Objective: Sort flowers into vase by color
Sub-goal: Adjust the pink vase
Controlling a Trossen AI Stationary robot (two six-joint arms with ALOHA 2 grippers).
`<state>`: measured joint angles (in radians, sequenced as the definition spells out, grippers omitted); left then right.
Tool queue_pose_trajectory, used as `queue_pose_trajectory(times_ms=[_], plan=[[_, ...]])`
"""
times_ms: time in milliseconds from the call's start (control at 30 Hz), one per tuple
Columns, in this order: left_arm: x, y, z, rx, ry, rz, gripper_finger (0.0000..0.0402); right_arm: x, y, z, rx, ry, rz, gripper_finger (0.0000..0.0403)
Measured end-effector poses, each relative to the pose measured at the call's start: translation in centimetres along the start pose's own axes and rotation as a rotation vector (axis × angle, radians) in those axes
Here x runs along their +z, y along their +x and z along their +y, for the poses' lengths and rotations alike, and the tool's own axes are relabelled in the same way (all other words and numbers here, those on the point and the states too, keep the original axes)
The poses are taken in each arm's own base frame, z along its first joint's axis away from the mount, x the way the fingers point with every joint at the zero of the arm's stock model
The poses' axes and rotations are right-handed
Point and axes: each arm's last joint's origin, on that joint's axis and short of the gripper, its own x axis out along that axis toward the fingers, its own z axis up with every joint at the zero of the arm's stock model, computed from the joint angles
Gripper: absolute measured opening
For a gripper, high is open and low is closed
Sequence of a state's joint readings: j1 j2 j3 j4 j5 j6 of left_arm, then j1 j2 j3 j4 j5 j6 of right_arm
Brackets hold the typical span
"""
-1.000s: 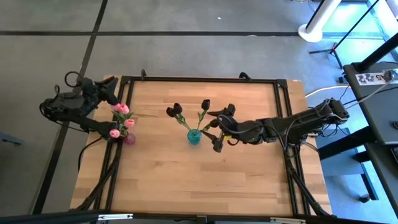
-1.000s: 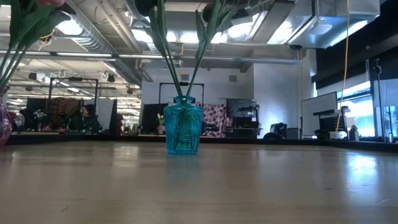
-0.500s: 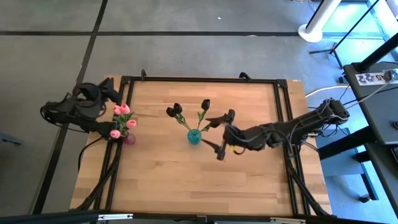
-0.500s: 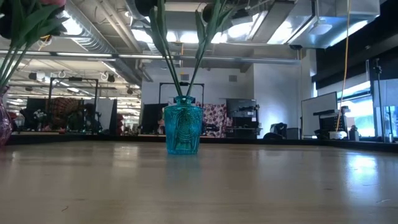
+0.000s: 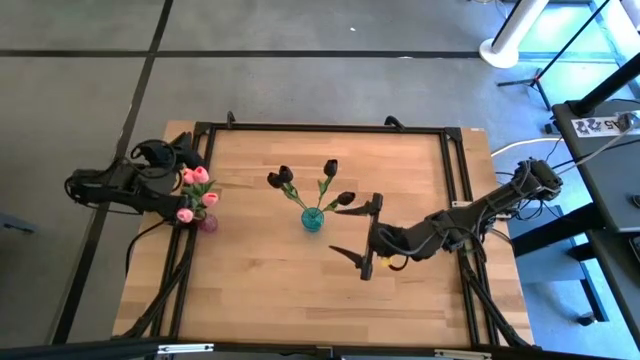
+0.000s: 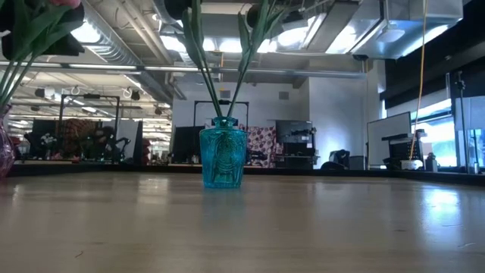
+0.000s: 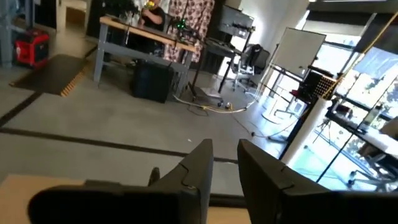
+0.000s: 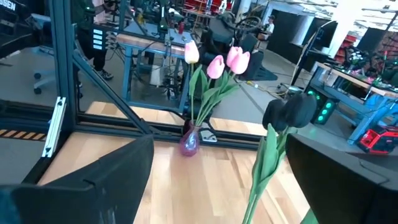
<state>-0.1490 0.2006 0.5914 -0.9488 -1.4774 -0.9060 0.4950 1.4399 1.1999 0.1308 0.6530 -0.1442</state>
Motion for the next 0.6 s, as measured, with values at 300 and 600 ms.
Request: queue_pose_trajectory(times_ms=[300, 600], plan=[[-3.0, 0.2, 0.1, 0.051, -0.209, -0.078, 0.0013, -0.3, -0.1, 0.1, 0.0, 0.016, 0.029, 0.0362], [-6.2, 1.1, 1.1, 0.192, -0.299, -0.157, 0.0001, -0.9, -0.1, 0.2, 0.026, 0.075, 0.079, 0.0362]])
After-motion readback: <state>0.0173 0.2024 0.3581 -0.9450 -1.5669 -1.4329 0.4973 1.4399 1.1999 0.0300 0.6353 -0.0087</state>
